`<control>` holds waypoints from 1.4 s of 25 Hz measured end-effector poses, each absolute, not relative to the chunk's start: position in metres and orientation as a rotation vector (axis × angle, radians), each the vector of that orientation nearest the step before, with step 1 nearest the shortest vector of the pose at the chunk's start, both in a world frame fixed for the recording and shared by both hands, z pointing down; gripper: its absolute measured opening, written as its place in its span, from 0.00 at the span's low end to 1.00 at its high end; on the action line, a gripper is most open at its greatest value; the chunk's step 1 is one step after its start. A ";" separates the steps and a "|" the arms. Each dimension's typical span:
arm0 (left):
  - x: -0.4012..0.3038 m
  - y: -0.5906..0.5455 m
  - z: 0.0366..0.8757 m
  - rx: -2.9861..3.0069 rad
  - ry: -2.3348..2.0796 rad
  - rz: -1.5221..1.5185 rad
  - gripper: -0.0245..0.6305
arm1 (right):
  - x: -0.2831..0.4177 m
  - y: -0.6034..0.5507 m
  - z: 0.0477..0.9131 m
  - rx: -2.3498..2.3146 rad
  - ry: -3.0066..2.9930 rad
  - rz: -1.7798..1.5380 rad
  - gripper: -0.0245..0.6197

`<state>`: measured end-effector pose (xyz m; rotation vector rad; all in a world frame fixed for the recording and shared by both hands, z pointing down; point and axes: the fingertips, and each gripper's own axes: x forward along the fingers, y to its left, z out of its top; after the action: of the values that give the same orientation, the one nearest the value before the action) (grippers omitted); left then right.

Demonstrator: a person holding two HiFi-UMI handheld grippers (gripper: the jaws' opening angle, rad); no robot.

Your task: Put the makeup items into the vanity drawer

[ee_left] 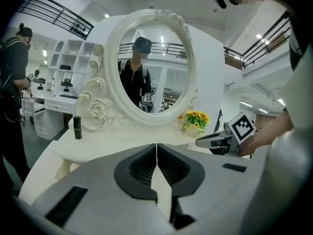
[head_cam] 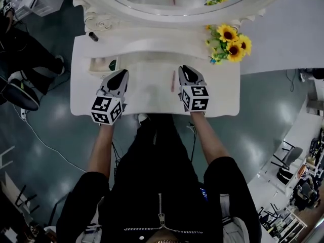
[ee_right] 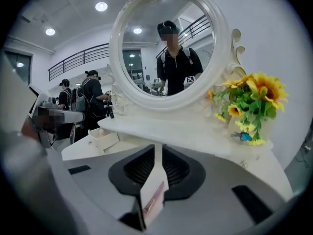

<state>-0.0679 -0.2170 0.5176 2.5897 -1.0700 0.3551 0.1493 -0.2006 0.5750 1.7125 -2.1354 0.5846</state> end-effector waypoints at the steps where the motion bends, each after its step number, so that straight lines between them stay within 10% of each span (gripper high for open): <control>1: -0.068 -0.216 0.521 2.584 -1.068 0.362 0.07 | 0.147 -0.199 0.583 1.694 -2.123 0.601 0.14; 14: -0.081 -0.214 0.543 2.523 -1.085 0.410 0.07 | 0.129 -0.168 0.693 1.448 -1.892 0.782 0.27; 35: -0.095 -0.212 0.541 2.508 -1.127 0.406 0.07 | 0.135 -0.161 0.706 1.474 -1.859 0.800 0.12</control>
<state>-0.0951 -0.2117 0.5405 2.5079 -1.1270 0.4059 0.1347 -0.1606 0.7062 1.4743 -1.8591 0.8002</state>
